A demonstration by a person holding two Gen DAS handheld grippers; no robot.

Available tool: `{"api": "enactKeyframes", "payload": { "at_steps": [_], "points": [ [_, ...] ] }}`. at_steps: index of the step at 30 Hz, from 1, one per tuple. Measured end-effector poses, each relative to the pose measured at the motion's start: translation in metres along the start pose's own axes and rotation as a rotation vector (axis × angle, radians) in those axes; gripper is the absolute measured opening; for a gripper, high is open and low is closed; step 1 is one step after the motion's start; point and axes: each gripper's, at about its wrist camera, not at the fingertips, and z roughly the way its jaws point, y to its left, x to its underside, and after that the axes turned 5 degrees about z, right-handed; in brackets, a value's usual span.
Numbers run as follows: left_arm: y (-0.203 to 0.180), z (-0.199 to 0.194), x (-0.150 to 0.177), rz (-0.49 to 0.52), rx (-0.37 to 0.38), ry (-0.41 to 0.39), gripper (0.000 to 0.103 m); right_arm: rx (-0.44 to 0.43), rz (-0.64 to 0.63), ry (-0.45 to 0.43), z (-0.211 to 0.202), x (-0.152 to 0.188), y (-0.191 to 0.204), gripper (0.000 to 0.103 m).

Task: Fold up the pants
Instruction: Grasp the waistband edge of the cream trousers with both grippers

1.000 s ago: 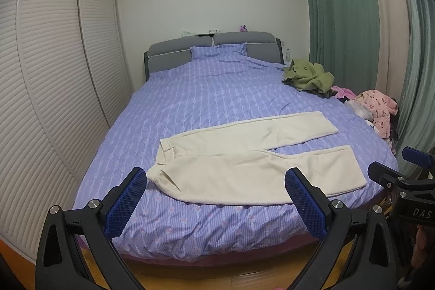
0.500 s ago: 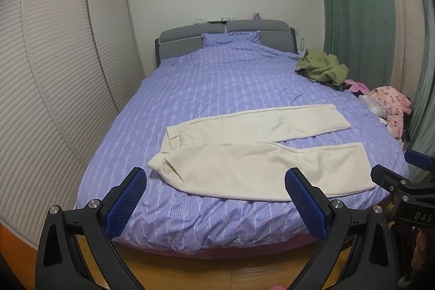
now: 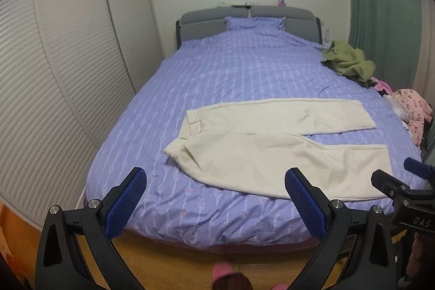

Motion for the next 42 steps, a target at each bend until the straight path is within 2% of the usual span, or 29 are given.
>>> {"api": "enactKeyframes", "payload": {
  "at_steps": [3, 7, 11, 15, 22, 27, 32, 35, 37, 40, 41, 42],
  "points": [
    [0.022, 0.026, -0.003, -0.007, 0.007, 0.025, 0.103, 0.016, 0.032, 0.04, 0.03, 0.0, 0.013, 0.103],
    [0.059, 0.084, -0.011, 0.013, 0.045, 0.077, 0.103, 0.042, 0.159, 0.099, 0.078, -0.007, 0.028, 0.103],
    [0.101, 0.151, -0.014, -0.029, 0.158, 0.143, 0.103, 0.093, 0.249, 0.129, 0.122, -0.006, 0.047, 0.103],
    [0.118, 0.216, -0.012, -0.063, 0.219, 0.237, 0.103, 0.15, 0.313, 0.182, 0.17, 0.009, 0.053, 0.103],
    [0.112, 0.312, 0.017, -0.039, 0.272, 0.331, 0.103, 0.187, 0.436, 0.27, 0.248, 0.04, 0.039, 0.101],
    [0.102, 0.378, 0.049, -0.008, 0.259, 0.425, 0.102, 0.235, 0.496, 0.299, 0.293, 0.065, 0.023, 0.096],
    [0.095, 0.434, 0.069, -0.063, 0.278, 0.517, 0.093, 0.232, 0.607, 0.362, 0.332, 0.094, 0.003, 0.083],
    [0.091, 0.448, 0.071, -0.1, 0.314, 0.543, 0.092, 0.247, 0.659, 0.367, 0.341, 0.101, -0.008, 0.082],
    [0.086, 0.453, 0.07, -0.086, 0.306, 0.539, 0.09, 0.256, 0.672, 0.362, 0.344, 0.101, -0.012, 0.082],
    [0.083, 0.46, 0.07, -0.113, 0.339, 0.561, 0.085, 0.253, 0.699, 0.353, 0.351, 0.103, -0.018, 0.08],
    [0.082, 0.461, 0.07, -0.108, 0.333, 0.564, 0.082, 0.251, 0.714, 0.353, 0.353, 0.103, -0.022, 0.075],
    [0.081, 0.46, 0.069, -0.099, 0.326, 0.561, 0.069, 0.253, 0.723, 0.353, 0.356, 0.105, -0.024, 0.069]
  ]
}}
